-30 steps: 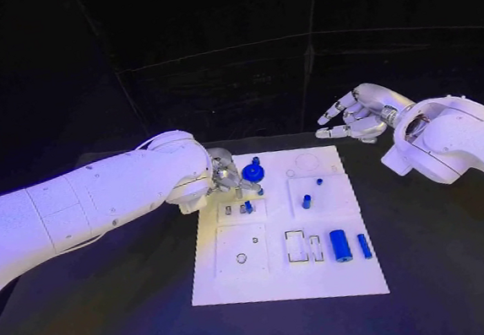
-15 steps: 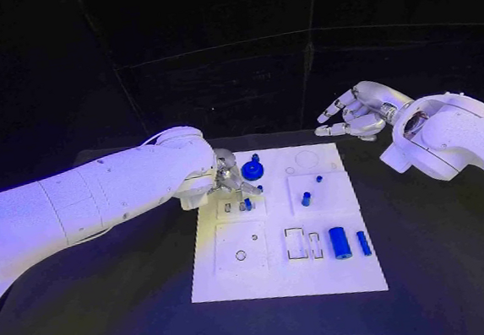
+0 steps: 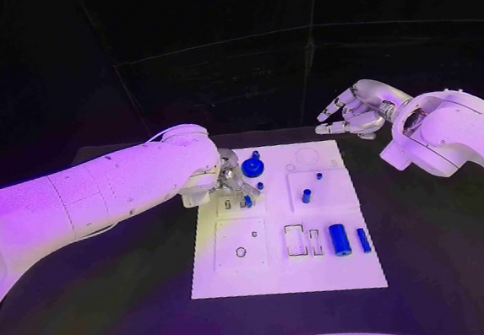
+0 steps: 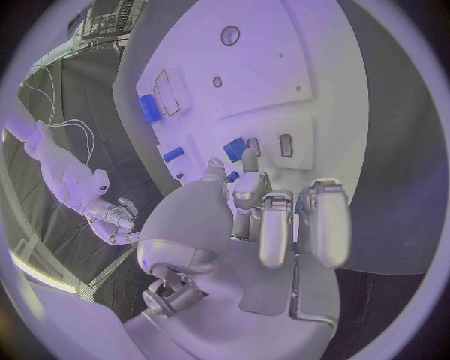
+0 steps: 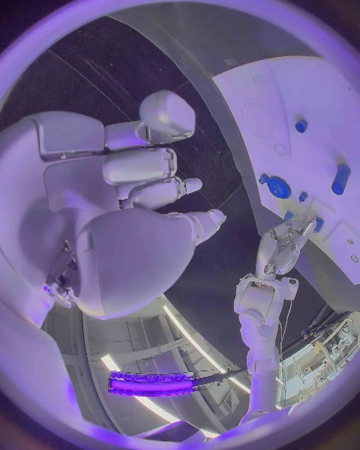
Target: Assemble the parts on the task board
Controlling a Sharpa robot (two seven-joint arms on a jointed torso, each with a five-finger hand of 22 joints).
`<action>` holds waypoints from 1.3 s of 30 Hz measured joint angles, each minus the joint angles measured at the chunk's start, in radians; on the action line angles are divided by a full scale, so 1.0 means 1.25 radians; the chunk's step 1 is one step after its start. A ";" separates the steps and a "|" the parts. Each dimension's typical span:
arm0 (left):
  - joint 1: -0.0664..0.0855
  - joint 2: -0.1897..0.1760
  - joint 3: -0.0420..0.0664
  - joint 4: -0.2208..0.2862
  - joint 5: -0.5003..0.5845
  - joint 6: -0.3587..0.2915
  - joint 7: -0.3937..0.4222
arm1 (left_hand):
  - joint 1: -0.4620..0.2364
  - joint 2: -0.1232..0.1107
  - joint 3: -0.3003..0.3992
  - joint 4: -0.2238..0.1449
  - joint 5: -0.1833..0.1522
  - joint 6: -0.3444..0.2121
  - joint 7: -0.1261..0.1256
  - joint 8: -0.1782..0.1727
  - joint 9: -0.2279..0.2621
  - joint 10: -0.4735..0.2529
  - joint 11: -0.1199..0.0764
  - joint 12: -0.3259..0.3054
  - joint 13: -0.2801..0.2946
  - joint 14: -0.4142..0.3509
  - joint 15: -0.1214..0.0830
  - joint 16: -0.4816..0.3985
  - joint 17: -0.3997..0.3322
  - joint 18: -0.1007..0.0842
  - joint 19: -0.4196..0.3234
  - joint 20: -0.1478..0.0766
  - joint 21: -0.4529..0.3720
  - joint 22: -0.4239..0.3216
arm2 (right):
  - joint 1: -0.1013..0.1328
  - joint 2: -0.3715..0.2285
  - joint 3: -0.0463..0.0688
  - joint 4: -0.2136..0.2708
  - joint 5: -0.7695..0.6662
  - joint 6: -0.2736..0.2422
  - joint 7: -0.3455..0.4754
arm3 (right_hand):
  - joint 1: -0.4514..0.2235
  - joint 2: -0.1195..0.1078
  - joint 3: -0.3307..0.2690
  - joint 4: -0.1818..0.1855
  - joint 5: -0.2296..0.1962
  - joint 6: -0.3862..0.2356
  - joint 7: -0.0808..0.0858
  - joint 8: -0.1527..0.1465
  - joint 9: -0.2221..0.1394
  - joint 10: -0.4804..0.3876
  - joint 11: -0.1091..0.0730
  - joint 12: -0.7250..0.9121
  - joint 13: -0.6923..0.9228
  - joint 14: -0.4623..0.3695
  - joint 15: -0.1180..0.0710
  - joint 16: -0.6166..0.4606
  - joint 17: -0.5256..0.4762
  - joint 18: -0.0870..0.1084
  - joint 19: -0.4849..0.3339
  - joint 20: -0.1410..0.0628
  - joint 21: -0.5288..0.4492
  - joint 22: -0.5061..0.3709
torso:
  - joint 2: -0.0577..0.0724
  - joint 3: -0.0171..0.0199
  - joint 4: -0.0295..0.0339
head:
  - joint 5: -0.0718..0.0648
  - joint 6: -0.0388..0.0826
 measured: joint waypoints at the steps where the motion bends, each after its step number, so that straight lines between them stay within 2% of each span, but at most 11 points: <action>1: 0.000 0.001 0.000 -0.001 0.000 0.001 0.000 | 0.002 0.002 0.001 -0.001 0.000 0.000 0.000 0.001 0.001 0.000 0.000 0.001 0.000 0.000 0.000 0.000 0.000 0.000 0.000 0.000 0.000 0.000 | 0.000 0.000 0.000 0.000 0.000 0.001 -0.001 | 0.000 0.000 0.000 0.000 0.000 0.000 0.000 0.000 0.000 0.000 0.000 0.000 0.000 0.000 0.000 0.000 -0.001 0.000 -0.001 -0.001 0.000 -0.001 | 0.000 0.0000 0.0000 | 0.000 -0.001; 6: 0.000 0.005 -0.002 -0.006 0.000 0.006 0.000 | 0.007 0.007 0.005 -0.009 0.000 0.000 0.000 0.003 0.007 0.000 0.000 0.001 0.003 0.000 0.000 0.000 0.000 0.000 0.000 0.000 0.000 0.000 | 0.000 0.001 0.000 -0.001 0.000 0.003 -0.002 | 0.002 0.002 0.000 0.000 0.004 0.000 0.000 0.000 0.000 0.000 0.000 0.000 0.000 0.000 0.000 0.000 -0.002 0.000 -0.001 -0.001 -0.001 -0.003 | 0.000 0.0001 0.0000 | 0.001 -0.003; 22: -0.001 0.016 -0.005 -0.010 -0.001 0.011 -0.001 | 0.021 0.007 0.014 -0.027 0.000 -0.003 -0.003 0.006 0.019 0.000 0.000 0.005 0.009 0.000 0.000 0.000 0.000 0.000 0.000 0.000 0.003 0.000 | 0.000 0.006 0.000 -0.005 0.000 0.006 -0.005 | 0.002 0.002 -0.004 0.000 0.008 0.000 0.000 0.000 -0.001 0.000 0.000 -0.003 0.000 0.000 0.000 -0.003 -0.002 0.000 -0.001 -0.001 -0.003 -0.005 | 0.000 0.0007 0.0001 | 0.000 -0.006; 32: -0.001 0.018 -0.005 -0.013 0.000 0.015 -0.001 | 0.033 0.005 0.024 -0.045 0.000 -0.006 0.000 0.009 0.028 0.000 0.000 0.005 0.009 0.000 0.000 0.000 0.000 0.000 0.000 0.000 0.005 0.000 | 0.000 0.009 0.000 -0.007 0.000 0.008 -0.006 | 0.005 0.005 -0.004 0.000 0.012 0.000 0.000 0.003 -0.001 0.000 0.000 -0.003 0.000 0.000 0.000 -0.003 -0.002 0.000 -0.001 -0.001 -0.003 -0.006 | 0.000 0.0004 0.0006 | 0.001 -0.009; 37: -0.001 0.019 -0.005 -0.012 0.000 0.020 -0.001 | 0.043 -0.005 0.030 -0.058 0.000 -0.009 -0.003 0.009 0.033 0.000 0.000 0.005 0.010 0.000 0.000 0.000 0.000 0.000 0.000 0.000 0.007 0.000 | 0.000 0.009 0.000 -0.009 0.000 0.009 -0.006 | 0.005 0.005 -0.004 0.000 0.012 0.000 0.000 0.003 0.000 0.000 0.000 -0.003 0.000 0.000 0.000 -0.003 -0.002 0.000 -0.001 -0.001 -0.003 -0.006 | 0.000 0.0003 0.0007 | 0.001 -0.010; 39: -0.001 0.019 -0.005 -0.011 0.000 0.022 -0.001 | 0.054 -0.002 0.037 -0.065 0.000 -0.009 -0.003 0.009 0.035 0.000 0.000 0.005 0.010 0.000 0.000 0.000 0.000 0.000 0.000 0.000 0.007 0.000 | 0.000 0.009 0.000 -0.009 0.000 0.009 -0.006 | 0.005 0.005 -0.004 0.000 0.012 0.000 0.000 0.003 0.000 0.000 0.000 -0.003 0.000 0.000 0.000 -0.003 -0.002 0.000 -0.001 -0.001 -0.003 -0.006 | 0.000 0.0003 0.0007 | 0.001 -0.011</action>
